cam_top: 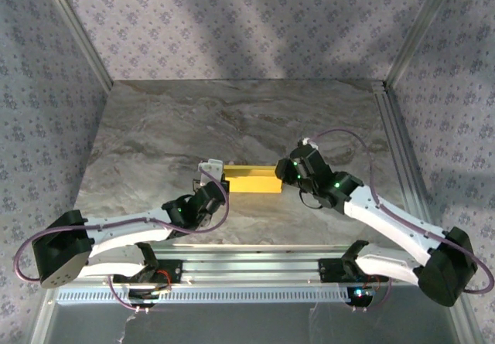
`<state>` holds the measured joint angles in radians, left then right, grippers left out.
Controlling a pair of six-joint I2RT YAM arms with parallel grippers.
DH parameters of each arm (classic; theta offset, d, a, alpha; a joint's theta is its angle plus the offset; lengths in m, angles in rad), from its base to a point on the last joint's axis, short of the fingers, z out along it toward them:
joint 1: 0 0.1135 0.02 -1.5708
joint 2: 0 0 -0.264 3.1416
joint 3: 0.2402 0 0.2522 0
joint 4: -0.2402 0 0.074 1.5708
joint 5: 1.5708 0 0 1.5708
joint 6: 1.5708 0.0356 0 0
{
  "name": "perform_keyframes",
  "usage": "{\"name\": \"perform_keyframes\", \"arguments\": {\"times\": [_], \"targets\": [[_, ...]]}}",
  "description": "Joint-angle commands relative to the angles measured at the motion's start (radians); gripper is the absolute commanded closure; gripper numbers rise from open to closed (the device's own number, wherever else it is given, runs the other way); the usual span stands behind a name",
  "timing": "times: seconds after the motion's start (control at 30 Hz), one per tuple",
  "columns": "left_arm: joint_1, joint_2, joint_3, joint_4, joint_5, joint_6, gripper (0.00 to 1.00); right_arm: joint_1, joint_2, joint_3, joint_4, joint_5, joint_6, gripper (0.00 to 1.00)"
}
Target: Fold the paper box
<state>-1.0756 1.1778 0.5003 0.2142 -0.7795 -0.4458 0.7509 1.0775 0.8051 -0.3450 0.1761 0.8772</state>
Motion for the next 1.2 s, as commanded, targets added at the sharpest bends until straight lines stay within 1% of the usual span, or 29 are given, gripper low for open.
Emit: {"name": "perform_keyframes", "arguments": {"times": [0.0,0.1,0.2,0.3,0.4,0.47,0.53,0.8,0.87,0.9,0.97,1.07,1.17], "targets": [[-0.007,0.047,-0.026,-0.133,0.057,0.004,1.0,0.011,-0.022,0.032,0.045,0.042,0.004,0.7],[-0.007,0.051,-0.023,-0.134,0.056,0.003,1.0,0.012,0.034,0.063,0.075,0.022,-0.03,0.75],[-0.007,0.051,-0.021,-0.135,0.057,0.004,1.0,0.017,0.119,0.115,0.085,-0.004,-0.076,0.77],[-0.007,0.051,-0.016,-0.139,0.057,0.004,1.0,0.045,0.201,0.164,0.071,0.003,-0.118,0.79],[-0.007,0.049,-0.01,-0.145,0.057,0.004,1.0,0.099,0.268,0.195,0.035,0.068,-0.156,0.8],[-0.007,0.046,-0.006,-0.153,0.057,0.001,1.0,0.141,0.303,0.201,0.007,0.15,-0.17,0.8],[-0.007,0.043,-0.005,-0.159,0.058,-0.002,1.0,0.162,0.332,0.19,0.0,0.2,-0.178,0.81],[-0.007,0.033,0.006,-0.183,0.061,-0.014,1.0,0.222,0.38,0.153,-0.005,0.319,-0.214,0.83],[-0.009,0.02,0.004,-0.191,0.06,-0.017,0.96,0.229,0.394,0.144,-0.005,0.33,-0.212,0.84],[-0.009,0.014,0.003,-0.194,0.06,-0.018,0.92,0.233,0.397,0.139,-0.005,0.329,-0.211,0.85],[-0.009,-0.009,-0.001,-0.206,0.056,-0.026,0.81,0.239,0.402,0.126,0.003,0.331,-0.205,0.86],[-0.009,-0.056,-0.003,-0.234,0.055,-0.039,0.69,0.249,0.401,0.111,0.008,0.337,-0.197,0.86],[-0.009,-0.11,-0.003,-0.261,0.064,-0.049,0.63,0.252,0.402,0.103,0.014,0.336,-0.198,0.87]]}}
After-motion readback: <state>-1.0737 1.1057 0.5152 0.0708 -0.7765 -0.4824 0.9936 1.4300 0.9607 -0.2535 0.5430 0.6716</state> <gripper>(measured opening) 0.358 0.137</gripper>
